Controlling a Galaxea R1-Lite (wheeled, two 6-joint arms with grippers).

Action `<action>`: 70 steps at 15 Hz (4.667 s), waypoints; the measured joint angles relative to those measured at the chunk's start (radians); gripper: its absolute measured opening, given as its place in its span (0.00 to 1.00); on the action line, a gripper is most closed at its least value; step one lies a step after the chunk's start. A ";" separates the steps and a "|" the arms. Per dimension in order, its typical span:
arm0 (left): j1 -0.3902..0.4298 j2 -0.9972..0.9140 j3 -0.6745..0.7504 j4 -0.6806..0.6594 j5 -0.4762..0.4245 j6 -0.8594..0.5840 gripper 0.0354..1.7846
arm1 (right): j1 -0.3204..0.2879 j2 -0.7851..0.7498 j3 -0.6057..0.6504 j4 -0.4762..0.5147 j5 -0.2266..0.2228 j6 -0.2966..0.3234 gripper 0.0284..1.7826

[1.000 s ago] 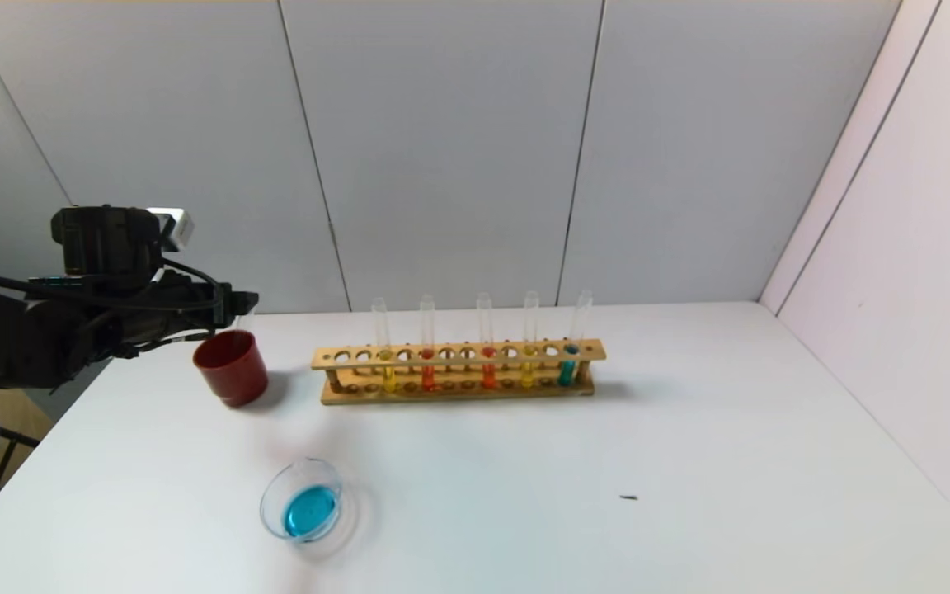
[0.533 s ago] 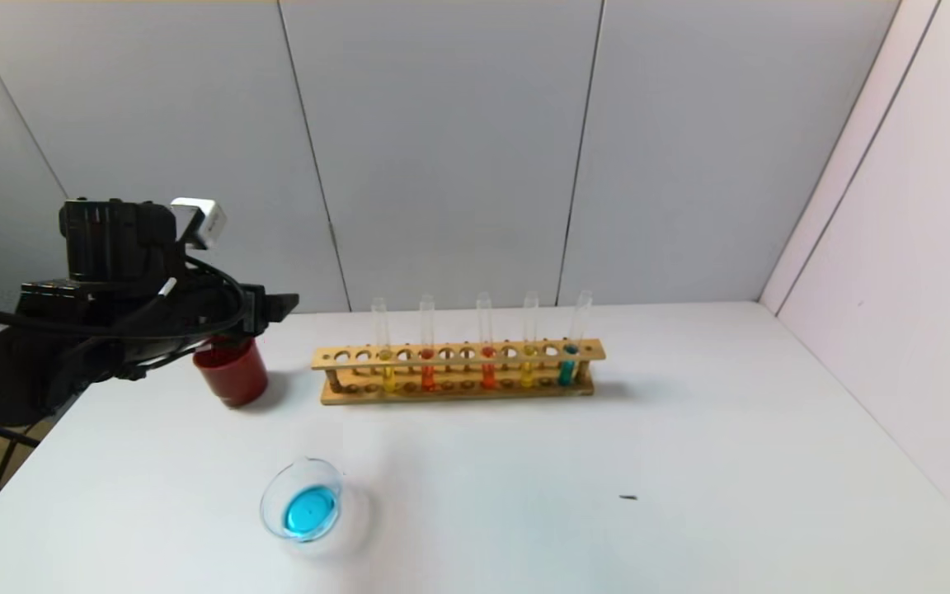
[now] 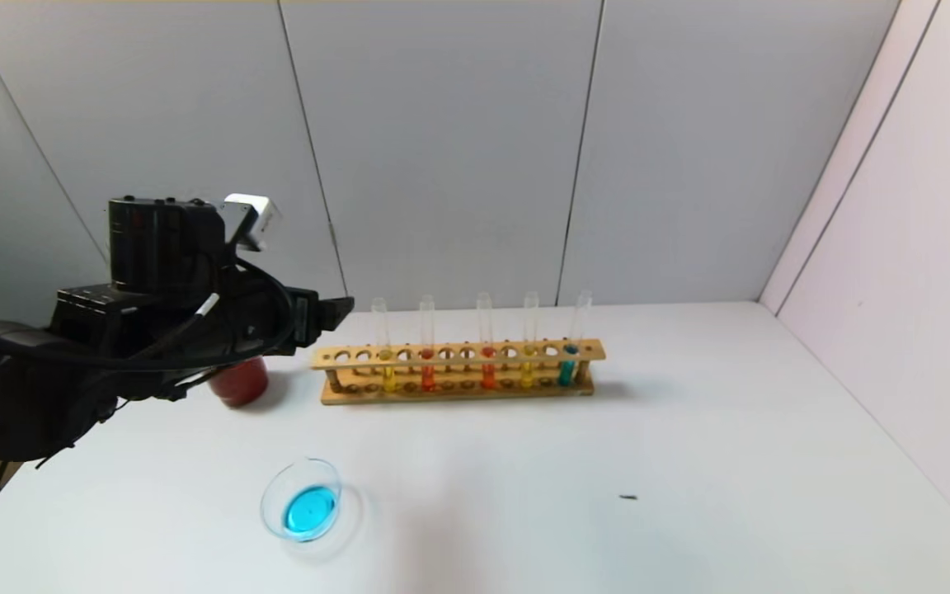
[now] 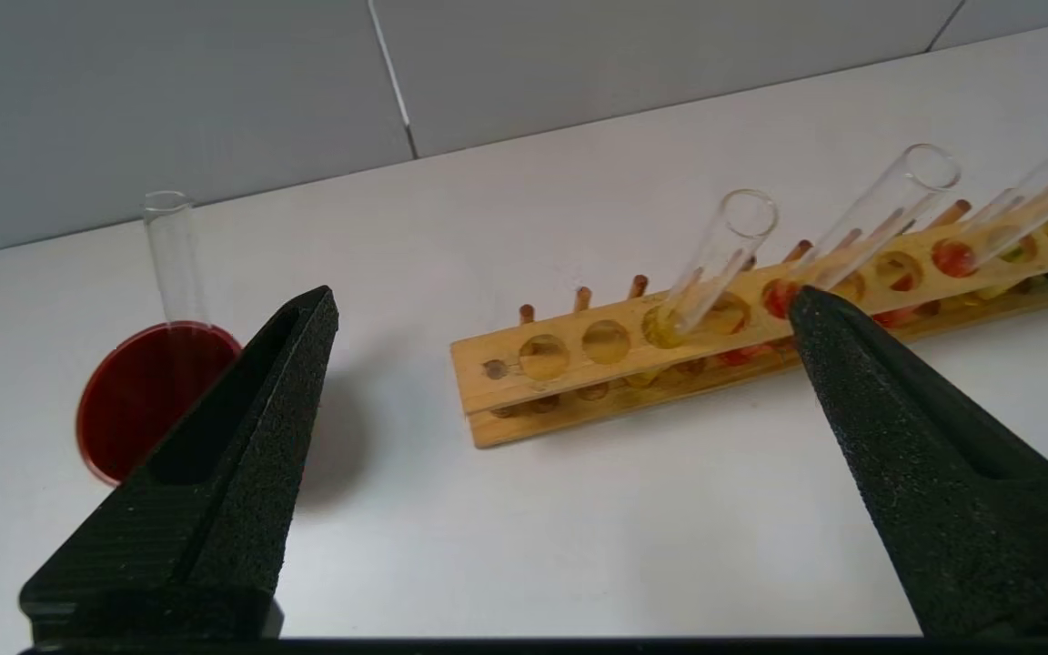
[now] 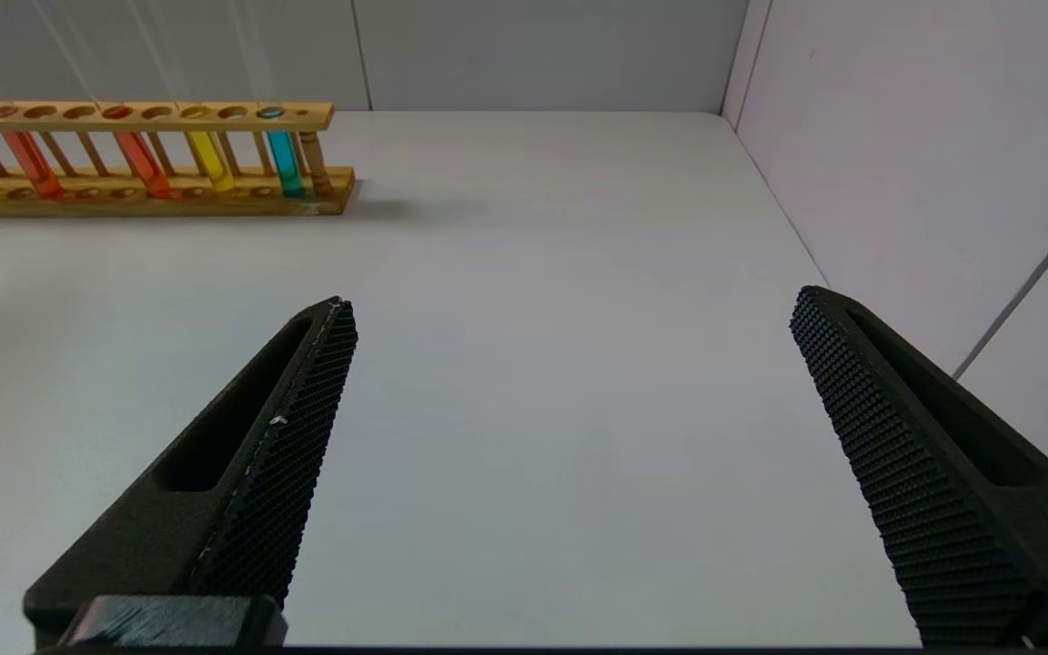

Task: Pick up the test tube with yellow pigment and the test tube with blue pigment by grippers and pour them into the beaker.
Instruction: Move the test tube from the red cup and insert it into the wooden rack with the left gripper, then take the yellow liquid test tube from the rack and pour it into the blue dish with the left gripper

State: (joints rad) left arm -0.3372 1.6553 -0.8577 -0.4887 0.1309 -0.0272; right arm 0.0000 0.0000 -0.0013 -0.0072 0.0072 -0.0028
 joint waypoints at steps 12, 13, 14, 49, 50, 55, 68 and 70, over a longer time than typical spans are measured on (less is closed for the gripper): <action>-0.129 0.213 0.019 -0.214 0.086 -0.080 0.97 | 0.000 0.000 0.000 0.000 0.000 0.000 0.98; -0.133 0.230 0.018 -0.230 0.087 -0.080 0.97 | 0.000 0.000 0.000 0.000 0.000 0.000 0.98; -0.134 0.245 0.016 -0.251 0.089 -0.080 0.97 | 0.000 0.000 0.000 0.000 0.000 0.000 0.98; -0.111 0.344 -0.080 -0.277 0.102 -0.063 0.15 | 0.000 0.000 0.000 0.000 0.000 0.000 0.98; -0.111 0.338 -0.085 -0.274 0.102 -0.054 0.15 | 0.000 0.000 0.000 0.000 0.000 0.000 0.98; -0.111 0.305 -0.097 -0.249 0.102 -0.039 0.15 | 0.000 0.000 0.000 0.000 0.000 0.000 0.98; -0.110 0.247 -0.246 -0.109 0.111 -0.022 0.15 | 0.000 0.000 0.000 0.000 0.000 0.000 0.98; -0.111 0.239 -0.274 -0.100 0.109 -0.021 0.15 | 0.000 0.000 0.000 0.000 0.000 0.000 0.98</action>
State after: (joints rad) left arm -0.4479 1.8938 -1.1319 -0.5887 0.2394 -0.0485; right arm 0.0000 0.0000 -0.0013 -0.0072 0.0072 -0.0028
